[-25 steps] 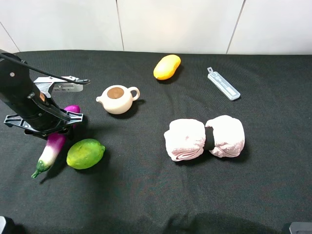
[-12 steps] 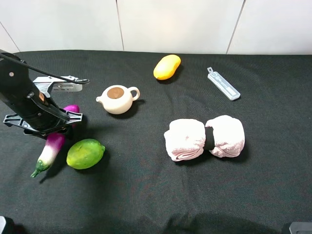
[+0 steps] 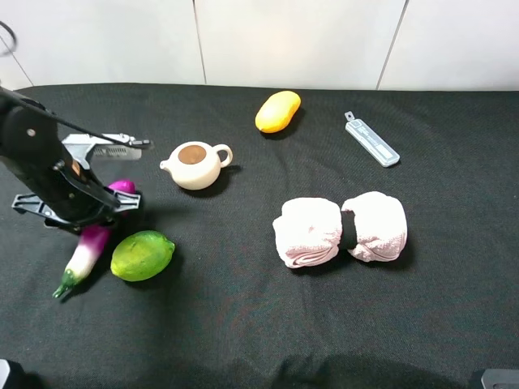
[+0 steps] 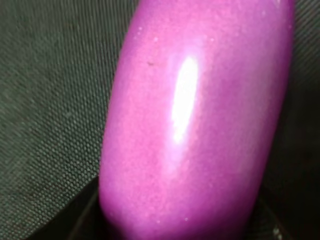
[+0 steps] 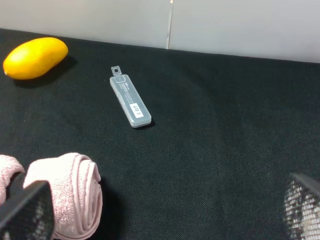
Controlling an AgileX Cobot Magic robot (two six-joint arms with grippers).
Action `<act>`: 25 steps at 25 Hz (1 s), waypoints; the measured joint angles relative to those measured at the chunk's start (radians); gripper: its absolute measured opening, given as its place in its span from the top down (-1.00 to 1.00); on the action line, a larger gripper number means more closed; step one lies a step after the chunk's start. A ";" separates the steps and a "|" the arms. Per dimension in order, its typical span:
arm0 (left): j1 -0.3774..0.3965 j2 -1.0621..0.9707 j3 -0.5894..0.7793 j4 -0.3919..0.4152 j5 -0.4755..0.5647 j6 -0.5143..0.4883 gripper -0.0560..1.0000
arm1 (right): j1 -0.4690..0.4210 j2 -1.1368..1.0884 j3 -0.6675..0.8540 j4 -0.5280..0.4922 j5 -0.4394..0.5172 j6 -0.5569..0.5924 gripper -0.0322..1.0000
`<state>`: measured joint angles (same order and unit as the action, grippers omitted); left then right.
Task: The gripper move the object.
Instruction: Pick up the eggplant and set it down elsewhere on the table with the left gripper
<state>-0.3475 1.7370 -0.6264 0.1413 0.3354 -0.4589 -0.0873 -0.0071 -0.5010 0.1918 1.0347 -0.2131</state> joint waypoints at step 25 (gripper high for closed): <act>0.000 0.024 0.000 -0.010 -0.044 0.017 -0.16 | 0.000 0.000 0.000 0.000 0.000 0.000 -0.41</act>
<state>-0.3475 1.7610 -0.6264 0.1312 0.2910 -0.4419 -0.0873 -0.0071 -0.5010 0.1918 1.0347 -0.2131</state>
